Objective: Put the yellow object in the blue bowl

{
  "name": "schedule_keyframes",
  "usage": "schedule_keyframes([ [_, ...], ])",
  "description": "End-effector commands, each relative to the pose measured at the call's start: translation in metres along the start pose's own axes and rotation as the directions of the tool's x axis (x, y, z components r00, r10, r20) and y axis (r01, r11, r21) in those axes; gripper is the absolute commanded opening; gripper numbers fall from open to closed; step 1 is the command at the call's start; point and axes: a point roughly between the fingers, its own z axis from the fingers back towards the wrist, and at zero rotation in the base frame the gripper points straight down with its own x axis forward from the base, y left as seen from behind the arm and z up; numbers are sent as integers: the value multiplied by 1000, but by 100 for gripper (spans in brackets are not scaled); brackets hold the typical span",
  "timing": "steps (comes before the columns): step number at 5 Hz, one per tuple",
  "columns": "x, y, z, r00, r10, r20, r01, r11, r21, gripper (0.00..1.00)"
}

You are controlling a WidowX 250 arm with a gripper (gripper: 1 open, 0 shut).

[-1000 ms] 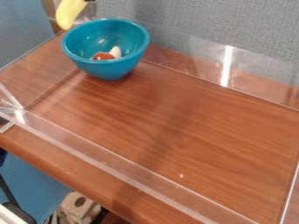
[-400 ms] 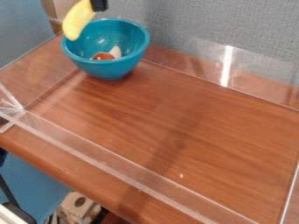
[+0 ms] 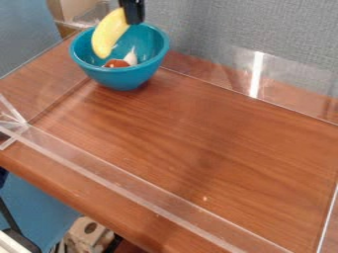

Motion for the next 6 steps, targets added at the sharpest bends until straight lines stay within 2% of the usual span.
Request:
schedule_keyframes([
  [1,-3,8,38,999,-35,-40,31,994,-102,0],
  [2,-2,9,36,998,-49,-35,45,994,-103,0],
  [4,-2,22,18,999,-17,-30,14,994,-104,0],
  [6,1,28,-5,997,-70,-26,67,993,-98,0],
])
